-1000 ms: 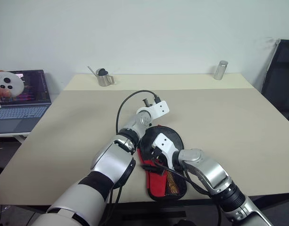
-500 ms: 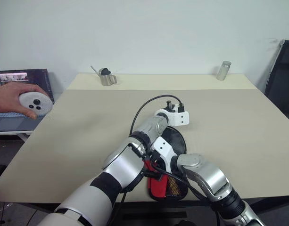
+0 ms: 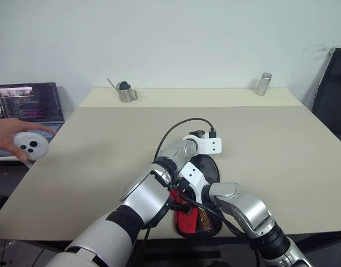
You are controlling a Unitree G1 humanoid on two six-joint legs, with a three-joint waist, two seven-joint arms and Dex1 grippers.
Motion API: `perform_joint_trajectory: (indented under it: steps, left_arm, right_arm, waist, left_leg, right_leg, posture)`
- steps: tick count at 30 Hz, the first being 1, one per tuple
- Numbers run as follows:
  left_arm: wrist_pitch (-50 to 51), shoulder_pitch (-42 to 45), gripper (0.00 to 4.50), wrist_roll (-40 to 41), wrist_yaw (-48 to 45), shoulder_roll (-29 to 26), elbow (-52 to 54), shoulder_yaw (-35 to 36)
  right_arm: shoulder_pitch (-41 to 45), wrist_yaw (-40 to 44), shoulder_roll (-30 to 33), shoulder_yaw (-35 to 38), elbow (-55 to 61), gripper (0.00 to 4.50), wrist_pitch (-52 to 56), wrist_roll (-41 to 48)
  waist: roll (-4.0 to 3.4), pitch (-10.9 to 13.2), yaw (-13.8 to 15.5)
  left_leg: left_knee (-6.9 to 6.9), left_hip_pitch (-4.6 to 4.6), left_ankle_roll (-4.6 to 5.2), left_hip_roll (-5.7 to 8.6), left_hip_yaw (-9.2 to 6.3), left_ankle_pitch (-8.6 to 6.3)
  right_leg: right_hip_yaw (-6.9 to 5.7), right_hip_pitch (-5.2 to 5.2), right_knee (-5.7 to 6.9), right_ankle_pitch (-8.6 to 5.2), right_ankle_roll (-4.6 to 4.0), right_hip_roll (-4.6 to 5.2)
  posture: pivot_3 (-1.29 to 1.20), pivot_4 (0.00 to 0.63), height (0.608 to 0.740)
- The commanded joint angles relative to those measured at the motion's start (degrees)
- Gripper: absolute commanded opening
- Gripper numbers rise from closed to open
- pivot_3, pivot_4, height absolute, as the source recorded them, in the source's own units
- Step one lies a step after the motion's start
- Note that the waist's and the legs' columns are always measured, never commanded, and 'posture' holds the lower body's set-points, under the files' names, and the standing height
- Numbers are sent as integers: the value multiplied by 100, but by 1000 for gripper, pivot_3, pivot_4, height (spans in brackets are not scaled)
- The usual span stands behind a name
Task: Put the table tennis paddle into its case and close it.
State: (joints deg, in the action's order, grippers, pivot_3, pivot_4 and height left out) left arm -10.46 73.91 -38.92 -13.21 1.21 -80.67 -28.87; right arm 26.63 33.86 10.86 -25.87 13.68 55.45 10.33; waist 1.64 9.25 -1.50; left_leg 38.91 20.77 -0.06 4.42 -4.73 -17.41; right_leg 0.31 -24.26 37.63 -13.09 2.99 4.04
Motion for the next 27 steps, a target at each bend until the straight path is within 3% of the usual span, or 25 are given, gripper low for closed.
perform_joint_trajectory:
  steps: [1, 9, 19, 27]
  left_arm:
    - [-151, -277, 4395, -45, -316, 119, 113, -113]
    - [-479, -211, 4456, 162, -976, -86, 206, 56]
    - [-877, 282, 4456, 1214, -2690, -710, 536, 909]
    - [-1281, 379, 4456, 1817, -3809, -1863, 1111, 1343]
  right_arm:
    - [28, 83, 7, -165, -389, 4500, 135, 59]
    - [129, 253, 19, -178, -839, 4500, -209, -2]
    - [64, 443, 133, -162, -1287, 4500, -759, -112]
    - [139, 465, 284, -87, -1321, 4500, -1064, -213]
  waist:
    - [-5, -23, -1]
    - [-8, -67, -7]
    - [-9, -65, -37]
    - [-10, -63, -22]
  left_leg:
    - [0, -2, 4, 0, -2, -2]
    - [0, -23, 12, -2, -7, -7]
    - [0, -22, 12, -5, -7, -6]
    - [0, -20, 12, -3, -8, -6]
  right_leg:
    - [-1, 3, 0, 0, 0, 0]
    - [-6, 21, 4, -2, 3, -4]
    - [-5, 18, 7, -1, 1, -5]
    - [-5, 15, 8, -1, 1, -11]
  posture:
    - [0, 150, 740]
    - [0, 150, 740]
    - [0, 150, 740]
    - [0, 150, 740]
